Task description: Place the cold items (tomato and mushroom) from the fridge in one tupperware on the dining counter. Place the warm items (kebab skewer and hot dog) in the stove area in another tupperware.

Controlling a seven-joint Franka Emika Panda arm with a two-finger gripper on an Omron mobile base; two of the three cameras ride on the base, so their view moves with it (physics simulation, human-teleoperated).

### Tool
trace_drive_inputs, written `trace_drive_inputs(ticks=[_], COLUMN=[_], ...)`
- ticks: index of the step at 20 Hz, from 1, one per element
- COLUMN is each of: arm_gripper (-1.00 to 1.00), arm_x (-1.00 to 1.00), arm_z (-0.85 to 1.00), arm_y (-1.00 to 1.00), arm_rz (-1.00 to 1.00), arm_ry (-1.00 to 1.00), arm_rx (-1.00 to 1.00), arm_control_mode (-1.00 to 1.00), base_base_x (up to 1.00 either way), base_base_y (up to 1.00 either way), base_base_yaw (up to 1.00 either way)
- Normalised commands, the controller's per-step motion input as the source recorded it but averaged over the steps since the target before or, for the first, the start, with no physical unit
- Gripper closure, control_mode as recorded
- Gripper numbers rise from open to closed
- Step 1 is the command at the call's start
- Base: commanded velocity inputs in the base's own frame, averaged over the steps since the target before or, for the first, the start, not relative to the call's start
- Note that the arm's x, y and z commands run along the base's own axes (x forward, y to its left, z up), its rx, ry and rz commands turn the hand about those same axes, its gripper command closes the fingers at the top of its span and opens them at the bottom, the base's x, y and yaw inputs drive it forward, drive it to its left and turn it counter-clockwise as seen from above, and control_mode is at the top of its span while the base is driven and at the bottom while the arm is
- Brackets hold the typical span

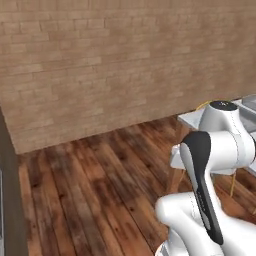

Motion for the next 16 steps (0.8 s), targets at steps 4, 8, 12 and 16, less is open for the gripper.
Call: trace_drive_inputs(ticks=[4,8,12,16], arm_gripper=[1.0,1.0,1.0,1.0], arm_x=[0.0,0.0,0.0,0.0], arm_z=[0.0,0.0,0.0,0.0], arm_y=[0.0,0.0,0.0,0.0], arm_rz=[0.0,0.0,0.0,0.0], arm_ry=[0.0,0.0,0.0,0.0], arm_rx=[0.0,0.0,0.0,0.0], arm_control_mode=[1.0,1.0,1.0,1.0], base_base_x=[1.0,0.8,0.4,0.21], base_base_y=[0.32,0.56,0.57,0.46], base_base_yaw=[-0.52,-0.54,-0.71,-0.79])
